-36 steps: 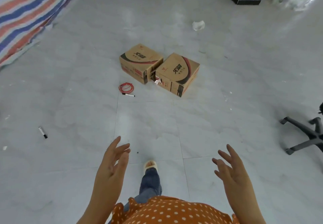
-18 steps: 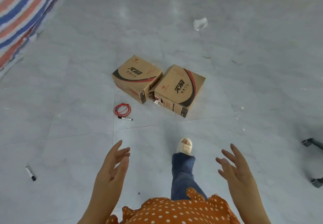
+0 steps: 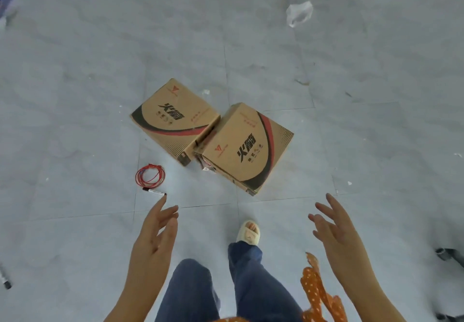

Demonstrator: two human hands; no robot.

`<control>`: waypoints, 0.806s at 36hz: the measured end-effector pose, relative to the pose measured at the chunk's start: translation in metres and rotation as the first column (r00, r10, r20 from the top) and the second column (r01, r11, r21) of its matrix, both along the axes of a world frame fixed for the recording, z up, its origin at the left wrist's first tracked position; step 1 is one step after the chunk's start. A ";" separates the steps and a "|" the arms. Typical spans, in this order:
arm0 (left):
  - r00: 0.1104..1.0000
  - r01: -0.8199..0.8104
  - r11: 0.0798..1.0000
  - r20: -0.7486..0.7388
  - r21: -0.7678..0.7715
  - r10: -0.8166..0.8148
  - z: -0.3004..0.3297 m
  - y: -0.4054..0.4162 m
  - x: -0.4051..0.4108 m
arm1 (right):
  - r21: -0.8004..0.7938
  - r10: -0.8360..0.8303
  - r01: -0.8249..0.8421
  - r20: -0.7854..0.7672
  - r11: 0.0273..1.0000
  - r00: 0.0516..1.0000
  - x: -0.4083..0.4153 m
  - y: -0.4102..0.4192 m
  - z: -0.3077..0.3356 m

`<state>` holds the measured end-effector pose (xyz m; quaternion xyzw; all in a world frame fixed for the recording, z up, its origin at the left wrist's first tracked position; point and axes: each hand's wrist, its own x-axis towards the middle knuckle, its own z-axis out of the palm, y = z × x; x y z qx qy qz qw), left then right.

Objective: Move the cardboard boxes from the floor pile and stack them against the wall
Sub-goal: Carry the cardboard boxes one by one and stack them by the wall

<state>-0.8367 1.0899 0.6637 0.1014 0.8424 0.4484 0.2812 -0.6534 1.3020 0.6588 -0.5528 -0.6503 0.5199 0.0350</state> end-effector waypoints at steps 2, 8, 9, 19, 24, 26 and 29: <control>0.999 0.027 0.999 0.024 -0.043 -0.026 -0.025 0.022 -0.022 | -0.037 0.004 -0.003 0.037 0.999 0.999 -0.015 0.021 -0.021; 0.982 0.180 0.966 0.093 -0.184 -0.165 -0.157 0.095 -0.102 | -0.138 -0.046 0.063 0.122 0.988 0.991 -0.056 0.070 -0.142; 0.976 0.209 0.958 0.110 -0.198 -0.190 -0.186 0.110 -0.117 | -0.152 -0.052 0.073 0.140 0.986 0.989 -0.062 0.077 -0.171; 0.869 0.470 0.811 0.020 -0.347 -0.495 -0.483 0.237 -0.242 | -0.207 -0.184 0.246 0.277 0.947 0.943 -0.121 0.106 -0.460; 0.897 0.431 0.815 0.083 -0.388 -0.435 -0.565 0.250 -0.272 | -0.236 -0.295 0.366 0.289 0.900 0.911 -0.132 0.104 -0.553; 0.905 0.422 0.827 0.121 -0.370 -0.408 -0.581 0.247 -0.272 | -0.297 -0.320 0.380 0.232 0.876 0.919 -0.134 0.099 -0.576; 0.949 0.311 0.878 0.173 -0.363 -0.264 -0.601 0.235 -0.280 | -0.383 -0.343 0.366 0.130 0.848 0.930 -0.138 0.092 -0.596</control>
